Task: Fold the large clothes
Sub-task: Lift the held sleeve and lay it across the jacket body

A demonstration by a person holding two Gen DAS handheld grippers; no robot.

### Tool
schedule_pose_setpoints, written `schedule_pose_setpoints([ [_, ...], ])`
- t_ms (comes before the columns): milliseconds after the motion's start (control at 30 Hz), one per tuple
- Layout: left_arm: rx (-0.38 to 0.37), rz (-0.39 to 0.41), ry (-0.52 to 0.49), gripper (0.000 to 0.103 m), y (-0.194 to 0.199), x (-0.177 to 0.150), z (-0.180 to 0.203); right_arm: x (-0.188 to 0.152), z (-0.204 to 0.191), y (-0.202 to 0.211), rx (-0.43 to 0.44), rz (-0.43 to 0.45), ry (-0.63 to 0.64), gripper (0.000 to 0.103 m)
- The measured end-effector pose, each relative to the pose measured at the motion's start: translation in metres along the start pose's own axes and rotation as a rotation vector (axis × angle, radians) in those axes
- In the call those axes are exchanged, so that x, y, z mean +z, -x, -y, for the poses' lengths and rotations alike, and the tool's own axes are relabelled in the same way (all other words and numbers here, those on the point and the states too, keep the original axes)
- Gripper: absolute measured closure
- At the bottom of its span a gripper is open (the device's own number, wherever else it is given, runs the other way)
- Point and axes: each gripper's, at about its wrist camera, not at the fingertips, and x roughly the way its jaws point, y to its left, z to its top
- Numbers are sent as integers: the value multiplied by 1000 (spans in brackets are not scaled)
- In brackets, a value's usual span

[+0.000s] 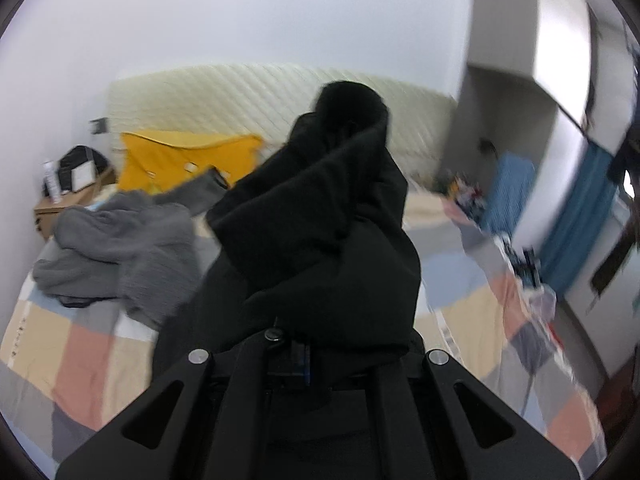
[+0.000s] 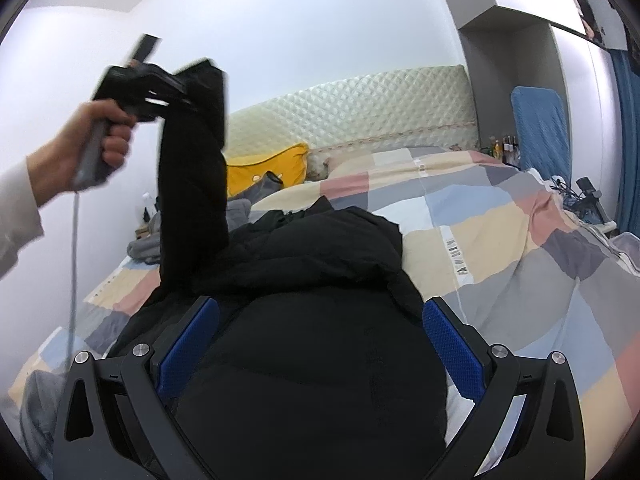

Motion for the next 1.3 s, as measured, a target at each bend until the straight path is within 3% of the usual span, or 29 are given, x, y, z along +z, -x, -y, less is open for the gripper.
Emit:
schedule_pose_setpoints([
  [200, -12, -68, -148, 98, -38, -26, 69, 0, 14, -6, -6, -9, -45, 0],
  [367, -35, -91, -178, 98, -71, -42, 95, 0, 21, -17, -2, -24, -58, 0],
  [667, -53, -192, -254, 94, -144, -102, 142, -1, 48, -32, -22, -37, -152, 0],
  [833, 18, -235, -353, 92, -186, -135, 165, -2, 52, -34, -15, -37, -179, 0],
  [1000, 52, -307, -303, 92, -213, -147, 165, -4, 52, -39, -15, -49, -183, 0],
  [1133, 70, -346, -344, 92, -217, -154, 171, -6, 53, -43, -17, -59, -181, 0],
  [1300, -3, -327, -284, 85, -193, -141, 162, -8, 54, -46, -39, -61, -173, 0],
])
